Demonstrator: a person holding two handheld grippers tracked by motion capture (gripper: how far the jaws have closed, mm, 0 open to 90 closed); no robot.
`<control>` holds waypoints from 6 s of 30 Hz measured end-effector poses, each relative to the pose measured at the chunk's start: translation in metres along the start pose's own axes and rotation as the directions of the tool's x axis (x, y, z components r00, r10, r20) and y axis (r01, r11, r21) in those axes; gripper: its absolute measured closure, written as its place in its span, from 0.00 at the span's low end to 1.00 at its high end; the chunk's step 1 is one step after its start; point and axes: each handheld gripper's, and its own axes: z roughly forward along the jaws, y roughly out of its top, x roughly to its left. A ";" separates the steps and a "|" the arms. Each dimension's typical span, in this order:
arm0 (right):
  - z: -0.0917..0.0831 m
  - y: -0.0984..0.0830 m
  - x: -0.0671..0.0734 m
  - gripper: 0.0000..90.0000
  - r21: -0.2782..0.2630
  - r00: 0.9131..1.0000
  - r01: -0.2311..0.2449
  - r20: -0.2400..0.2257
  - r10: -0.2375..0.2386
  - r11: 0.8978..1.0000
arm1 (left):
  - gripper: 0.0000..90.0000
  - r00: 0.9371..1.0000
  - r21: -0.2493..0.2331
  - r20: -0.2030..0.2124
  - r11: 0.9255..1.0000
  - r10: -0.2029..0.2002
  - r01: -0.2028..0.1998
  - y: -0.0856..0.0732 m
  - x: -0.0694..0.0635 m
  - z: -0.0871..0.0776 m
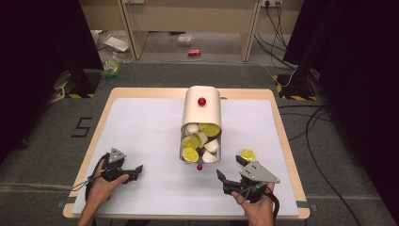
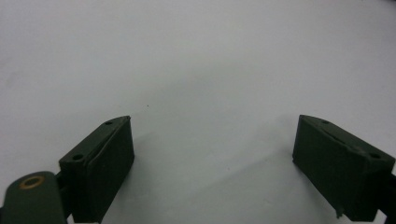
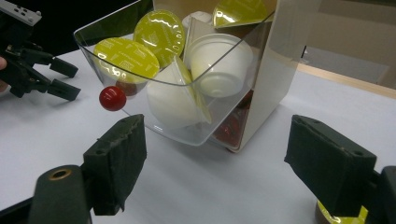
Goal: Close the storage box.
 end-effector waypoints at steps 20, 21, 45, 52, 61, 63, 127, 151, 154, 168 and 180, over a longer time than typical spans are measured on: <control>0.021 0.003 0.003 0.24 0.019 0.999 0.027 0.016 -0.027 0.999 | 0.13 1.000 0.000 0.000 1.000 0.000 0.000 0.000 0.000 0.000; 0.021 0.003 0.003 0.24 0.019 0.999 0.027 0.016 -0.027 0.999 | 0.13 1.000 0.000 0.001 1.000 0.000 0.000 0.000 0.000 0.000; 0.029 0.012 0.000 0.19 -0.013 1.000 -0.002 0.021 0.002 1.000 | 0.13 1.000 0.001 0.000 1.000 0.000 0.000 0.000 0.000 0.000; 0.034 0.015 0.001 0.18 -0.012 1.000 0.005 0.023 -0.005 1.000 | 0.13 1.000 0.000 0.000 1.000 0.000 0.000 0.000 0.000 0.000; 0.039 0.017 -0.003 0.17 -0.012 1.000 -0.001 0.028 0.001 1.000 | 0.13 1.000 0.001 0.000 1.000 0.000 0.000 0.000 0.000 0.000; 0.040 0.018 -0.004 0.17 -0.013 1.000 -0.007 0.028 0.008 1.000 | 0.13 1.000 0.000 0.000 1.000 0.000 0.000 0.000 0.000 0.000; 0.076 0.029 -0.031 0.17 -0.014 0.995 -0.050 0.091 0.051 0.999 | 0.13 1.000 -0.001 0.000 1.000 0.000 0.000 0.000 0.000 0.000; 0.072 0.029 -0.038 0.19 -0.012 0.993 -0.058 0.102 0.059 0.998 | 0.13 1.000 -0.001 0.000 1.000 0.000 0.000 0.000 0.000 0.000; 0.069 0.027 -0.039 0.19 -0.009 0.993 -0.059 0.105 0.060 0.998 | 0.13 1.000 -0.002 0.001 1.000 -0.001 0.001 0.000 0.000 0.000; 0.058 0.024 -0.045 0.19 -0.012 0.990 -0.064 0.122 0.065 0.998 | 0.13 1.000 -0.002 0.000 1.000 -0.001 0.001 0.000 0.000 0.000; 0.048 0.021 -0.051 0.19 -0.018 0.987 -0.069 0.142 0.071 0.997 | 0.13 1.000 -0.002 0.000 1.000 -0.002 0.002 0.000 0.000 0.000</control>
